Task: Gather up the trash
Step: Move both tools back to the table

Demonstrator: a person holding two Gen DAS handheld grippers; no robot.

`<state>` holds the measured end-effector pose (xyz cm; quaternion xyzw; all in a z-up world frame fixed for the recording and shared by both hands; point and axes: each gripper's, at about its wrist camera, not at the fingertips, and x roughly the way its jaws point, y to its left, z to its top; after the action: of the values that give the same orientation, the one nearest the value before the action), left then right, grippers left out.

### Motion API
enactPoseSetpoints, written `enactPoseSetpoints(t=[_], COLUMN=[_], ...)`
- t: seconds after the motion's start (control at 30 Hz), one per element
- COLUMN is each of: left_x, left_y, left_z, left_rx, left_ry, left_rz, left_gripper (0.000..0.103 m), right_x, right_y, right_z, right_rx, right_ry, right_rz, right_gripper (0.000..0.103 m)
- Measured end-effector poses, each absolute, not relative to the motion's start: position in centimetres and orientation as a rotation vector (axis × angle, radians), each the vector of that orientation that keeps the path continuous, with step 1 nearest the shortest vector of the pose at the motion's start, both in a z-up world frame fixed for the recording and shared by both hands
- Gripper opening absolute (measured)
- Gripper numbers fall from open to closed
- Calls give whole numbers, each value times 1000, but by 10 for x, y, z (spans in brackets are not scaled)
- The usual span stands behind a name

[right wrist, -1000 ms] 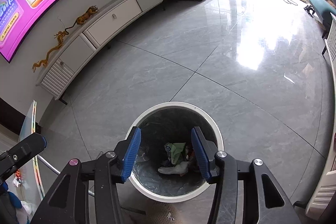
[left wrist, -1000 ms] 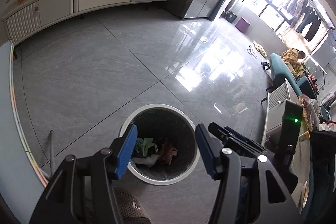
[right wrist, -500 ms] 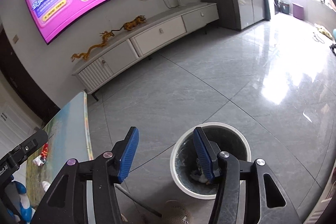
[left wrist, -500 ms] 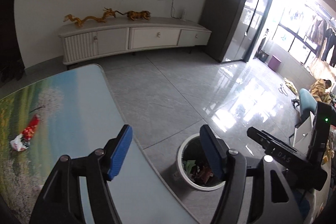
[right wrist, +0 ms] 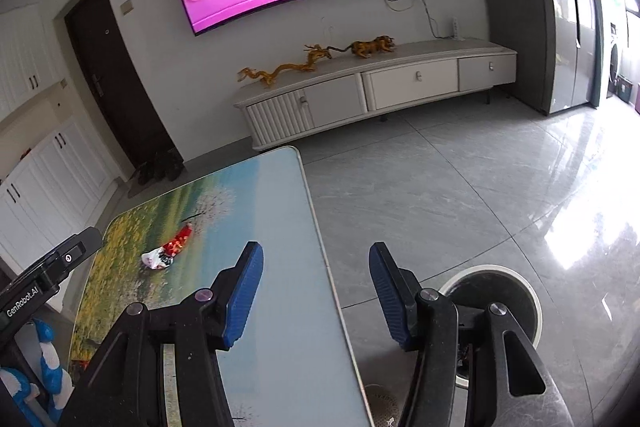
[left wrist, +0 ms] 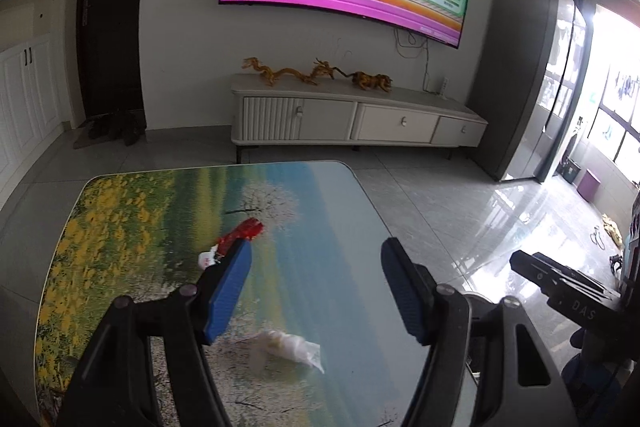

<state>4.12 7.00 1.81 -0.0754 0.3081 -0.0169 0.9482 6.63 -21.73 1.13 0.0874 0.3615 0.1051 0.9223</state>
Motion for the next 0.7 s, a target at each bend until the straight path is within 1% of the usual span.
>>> enactPoseSetpoints(t=[0.17,0.33,0.57,0.7], left_x=[27,29,32,37], left_y=[104,138,173,180], left_z=[30,37,31,27], left_rx=[-209,-234,-293,-305], left_ry=[587,563,568,581], left_rz=[34,113,159,164], left_gripper=[66,66,66,66], right_x=[63,60,61,63], right_y=[-185,-156,-127,-116], right_z=[22,26,22,16], right_rx=[128,86,70,63], right_ry=[733,737,761,778], right_rz=[263,309,382,405], right_gripper=[53,53,53,53])
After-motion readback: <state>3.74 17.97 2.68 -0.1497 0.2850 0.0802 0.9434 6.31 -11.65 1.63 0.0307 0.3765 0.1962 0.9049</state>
